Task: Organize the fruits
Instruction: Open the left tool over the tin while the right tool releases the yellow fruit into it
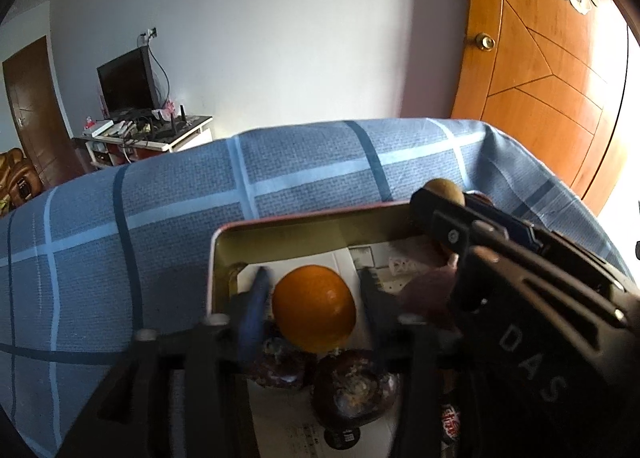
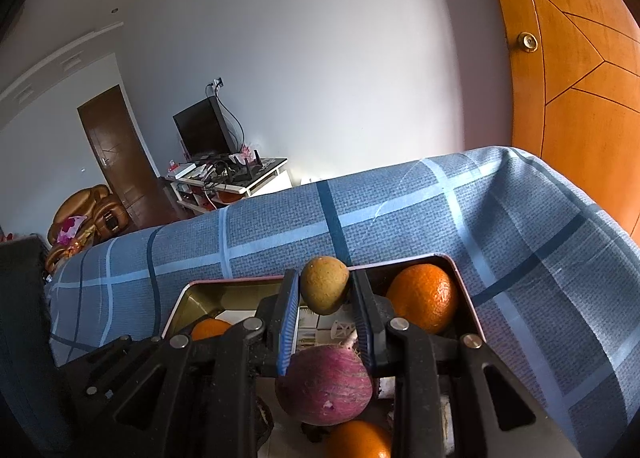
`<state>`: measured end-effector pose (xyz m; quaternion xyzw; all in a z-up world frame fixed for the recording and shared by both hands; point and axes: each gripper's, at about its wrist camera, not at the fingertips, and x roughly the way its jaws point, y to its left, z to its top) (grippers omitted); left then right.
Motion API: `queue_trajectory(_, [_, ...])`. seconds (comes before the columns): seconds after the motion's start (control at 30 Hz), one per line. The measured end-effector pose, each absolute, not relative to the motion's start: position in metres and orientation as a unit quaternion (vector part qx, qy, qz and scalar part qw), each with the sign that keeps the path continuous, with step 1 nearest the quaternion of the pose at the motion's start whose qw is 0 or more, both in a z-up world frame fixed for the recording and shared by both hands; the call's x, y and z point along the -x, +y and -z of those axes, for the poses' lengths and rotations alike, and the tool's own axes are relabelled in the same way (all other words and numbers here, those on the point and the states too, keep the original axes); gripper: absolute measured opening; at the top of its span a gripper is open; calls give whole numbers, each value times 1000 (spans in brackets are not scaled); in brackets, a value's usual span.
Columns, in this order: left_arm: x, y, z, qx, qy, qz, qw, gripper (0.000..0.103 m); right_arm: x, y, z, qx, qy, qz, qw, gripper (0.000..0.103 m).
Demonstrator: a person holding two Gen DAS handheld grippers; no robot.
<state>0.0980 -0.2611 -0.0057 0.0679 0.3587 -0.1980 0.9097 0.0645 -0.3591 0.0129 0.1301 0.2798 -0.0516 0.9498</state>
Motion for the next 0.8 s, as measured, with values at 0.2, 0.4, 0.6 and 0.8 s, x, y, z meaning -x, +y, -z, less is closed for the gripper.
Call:
queue_trajectory(0.2, [-75, -261, -12, -112, 293, 159, 936, 99, -63, -362, -14, -136, 277, 50, 950, 28])
queue_trajectory(0.4, [-78, -238, -14, -89, 299, 129, 941, 101, -67, -359, -11, -131, 290, 39, 947, 28])
queue_trajectory(0.6, [-84, -234, 2, -74, 332, 132, 931, 100, -76, -344, -3, -109, 314, 13, 943, 28])
queue_trajectory(0.8, [-90, -232, 7, -61, 356, 140, 922, 100, -75, -333, -3, -95, 318, 6, 943, 57])
